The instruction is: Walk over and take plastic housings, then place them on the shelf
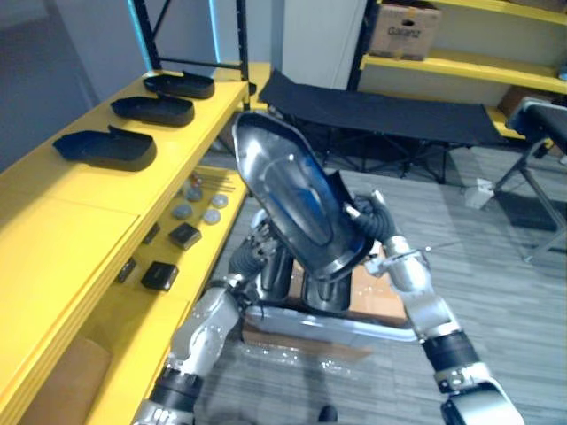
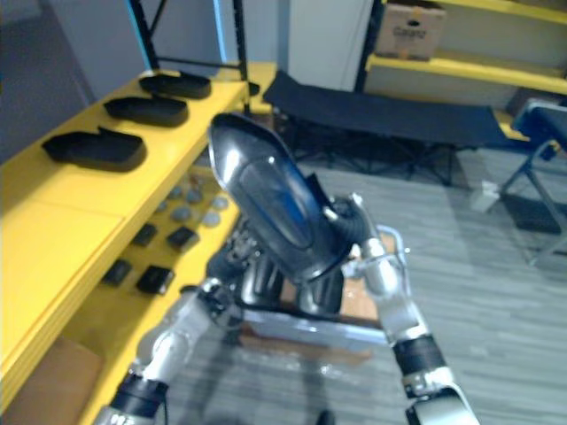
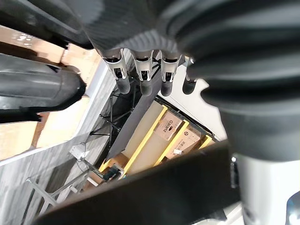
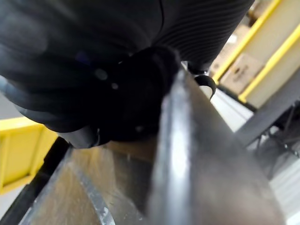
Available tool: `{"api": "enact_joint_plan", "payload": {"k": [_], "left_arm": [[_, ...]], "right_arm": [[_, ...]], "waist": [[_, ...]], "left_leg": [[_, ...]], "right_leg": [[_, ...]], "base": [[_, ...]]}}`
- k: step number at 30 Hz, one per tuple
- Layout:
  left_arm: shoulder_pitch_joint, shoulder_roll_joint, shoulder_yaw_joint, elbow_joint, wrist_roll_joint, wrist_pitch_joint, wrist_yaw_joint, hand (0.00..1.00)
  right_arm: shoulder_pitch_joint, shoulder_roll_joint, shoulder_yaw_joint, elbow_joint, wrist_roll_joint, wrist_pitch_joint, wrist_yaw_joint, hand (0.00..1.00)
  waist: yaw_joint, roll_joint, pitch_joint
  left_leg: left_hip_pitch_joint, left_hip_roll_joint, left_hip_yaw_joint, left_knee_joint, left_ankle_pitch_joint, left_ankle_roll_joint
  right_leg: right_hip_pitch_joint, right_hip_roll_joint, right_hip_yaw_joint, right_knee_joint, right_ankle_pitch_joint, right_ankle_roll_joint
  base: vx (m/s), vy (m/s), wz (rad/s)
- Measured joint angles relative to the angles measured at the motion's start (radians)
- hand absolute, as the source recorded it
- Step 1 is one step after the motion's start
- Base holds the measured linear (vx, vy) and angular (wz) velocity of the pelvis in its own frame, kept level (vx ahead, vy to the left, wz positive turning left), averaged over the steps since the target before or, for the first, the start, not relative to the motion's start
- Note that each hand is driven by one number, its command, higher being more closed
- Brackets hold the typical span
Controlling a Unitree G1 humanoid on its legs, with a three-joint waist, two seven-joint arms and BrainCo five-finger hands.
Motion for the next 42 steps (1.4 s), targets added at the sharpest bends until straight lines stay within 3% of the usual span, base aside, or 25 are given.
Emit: {"api": "enact_joint_plan", "payload": {"k": [5,21,34,42], "left_arm": [[-0.015,-0.002,-0.048,-0.001,0.001,-0.001,0.003,0.00],[-0.093,-0.002,-0.113,-0.057,0.013,-0.033,0.052,0.00],[-0.106,-0.002,-0.115,-0.066,0.315,-0.051,0.081,0.00],[-0.093,0.000,-0.113,-0.052,0.402,-0.052,0.078,0.00]], "right_arm": [[0.003,0.022,0.057,0.052,-0.039,-0.022,0.010,1.00],[0.032,0.057,0.132,0.160,-0.068,-0.022,-0.022,1.00],[0.033,0.064,0.158,0.173,-0.057,-0.022,-0.106,1.00],[0.033,0.059,0.146,0.167,-0.054,-0.022,-0.111,1.00]], "waist": [[0.005,-0.002,-0.001],[0.004,-0.013,-0.009],[0.004,-0.024,-0.016],[0.006,-0.025,-0.017]], "left_leg": [[0.000,0.011,-0.006,-0.011,0.011,-0.009],[0.002,0.014,-0.030,-0.012,0.014,-0.014],[0.003,0.023,-0.036,-0.016,0.020,-0.021],[0.020,0.029,-0.036,-0.036,0.022,-0.024]], "right_leg": [[-0.001,0.009,-0.013,0.000,-0.002,-0.004],[0.010,0.011,-0.035,-0.001,-0.003,-0.005],[0.012,0.021,-0.045,-0.001,-0.015,-0.020],[0.016,0.027,-0.045,-0.001,-0.023,-0.014]], "base": [[-0.02,-0.039,0.04],[0.01,-0.004,0.04],[0.00,-0.002,0.01],[0.00,0.000,0.00]]}}
